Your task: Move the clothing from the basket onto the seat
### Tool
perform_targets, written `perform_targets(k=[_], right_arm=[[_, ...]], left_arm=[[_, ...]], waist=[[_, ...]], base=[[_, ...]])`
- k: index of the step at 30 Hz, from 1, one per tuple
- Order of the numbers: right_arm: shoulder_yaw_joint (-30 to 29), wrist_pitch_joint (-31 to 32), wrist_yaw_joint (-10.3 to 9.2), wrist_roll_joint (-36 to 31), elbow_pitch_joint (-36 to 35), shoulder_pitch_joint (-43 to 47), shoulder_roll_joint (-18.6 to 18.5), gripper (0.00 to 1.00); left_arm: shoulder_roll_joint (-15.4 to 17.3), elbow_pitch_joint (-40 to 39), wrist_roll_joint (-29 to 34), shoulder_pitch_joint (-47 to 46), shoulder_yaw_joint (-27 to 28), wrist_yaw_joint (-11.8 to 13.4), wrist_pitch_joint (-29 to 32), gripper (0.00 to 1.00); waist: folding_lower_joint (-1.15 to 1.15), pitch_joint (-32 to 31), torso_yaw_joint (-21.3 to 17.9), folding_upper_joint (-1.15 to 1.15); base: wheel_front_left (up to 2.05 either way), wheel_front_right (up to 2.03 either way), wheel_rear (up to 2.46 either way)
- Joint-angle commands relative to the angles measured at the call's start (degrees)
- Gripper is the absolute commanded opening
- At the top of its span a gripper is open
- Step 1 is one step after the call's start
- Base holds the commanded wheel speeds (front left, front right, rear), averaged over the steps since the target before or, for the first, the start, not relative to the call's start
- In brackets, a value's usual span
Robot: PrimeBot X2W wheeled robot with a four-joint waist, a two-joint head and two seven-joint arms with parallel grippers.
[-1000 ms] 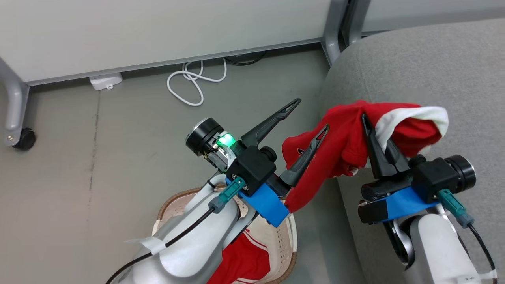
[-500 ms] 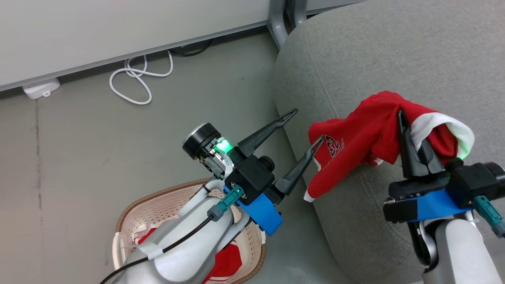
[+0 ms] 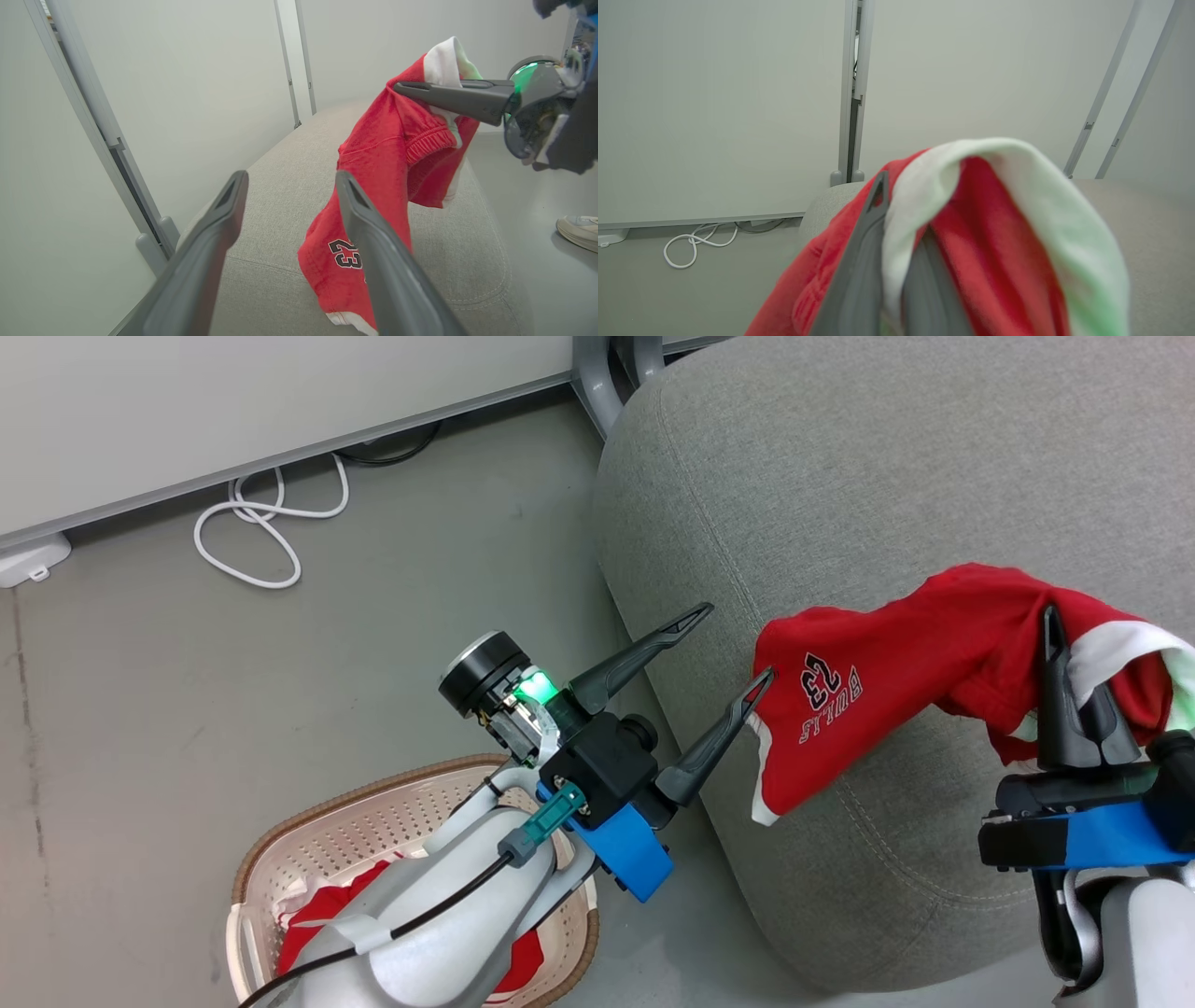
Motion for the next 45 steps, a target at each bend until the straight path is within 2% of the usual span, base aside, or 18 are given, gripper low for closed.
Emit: perform_targets(k=[1, 13, 20, 26, 31, 34, 38, 45], right_arm=[[-0.64, -0.04, 0.01, -0.34, -0.82, -0.27, -0.11, 0.0], [-3.73, -0.04, 0.01, -3.72, -4.38, -10.79, -0.33, 0.0], [-6.32, -0.04, 0.01, -4.38, -5.3, -20.2, -3.52, 0.0], [-9.5, -0.04, 0.01, -4.88, -4.73, -30.01, -9.04, 0.0], [-12.49, -0.04, 0.01, -5.41, -1.81, -36.2, -14.2, 0.0], [-13.62, -0.03, 0.01, -5.18, 1.05, -38.63, -15.9, 0.0], [-13.36, -0.04, 0.01, -5.63, 6.35, -40.02, -16.8, 0.0], [-15.19, -0.03, 0.01, -4.89, 17.45, -38.61, -15.96, 0.0]], left_arm=[[0.2, -0.25, 0.02, -0.78, 0.21, 0.15, -0.16, 1.0], [0.81, -1.11, 0.71, -2.82, 0.11, 0.33, -0.06, 1.0], [1.26, -1.99, 1.32, -5.11, -0.07, 0.25, 0.37, 1.0], [1.27, -2.59, 2.03, -7.83, -0.63, -0.05, 0.47, 1.0], [1.53, -2.74, 2.26, -9.58, -0.52, -0.09, 0.3, 1.0], [1.8, -2.68, 2.37, -10.18, -0.29, 0.04, 0.17, 1.0], [1.97, -2.58, 2.3, -10.49, -0.14, 0.28, 0.03, 1.0], [1.74, -2.62, 2.27, -10.9, -0.38, 0.4, -0.1, 1.0]], waist=[[0.0, 0.11, -0.03, 0.0], [0.0, 4.51, 1.47, 0.0], [0.0, 9.95, 3.07, 0.0], [0.0, 14.93, 5.3, 0.0], [0.0, 17.86, 7.24, 0.0], [0.0, 18.95, 7.98, 0.0], [0.0, 19.73, 8.44, 0.0], [0.0, 20.53, 9.09, 0.0]], base=[[0.0, 0.0, 0.0], [0.0, 0.0, 0.0], [0.0, 0.0, 0.0], [0.0, 0.0, 0.0], [0.0, 0.0, 0.0], [0.0, 0.0, 0.0], [0.0, 0.0, 0.0], [0.0, 0.0, 0.0]])
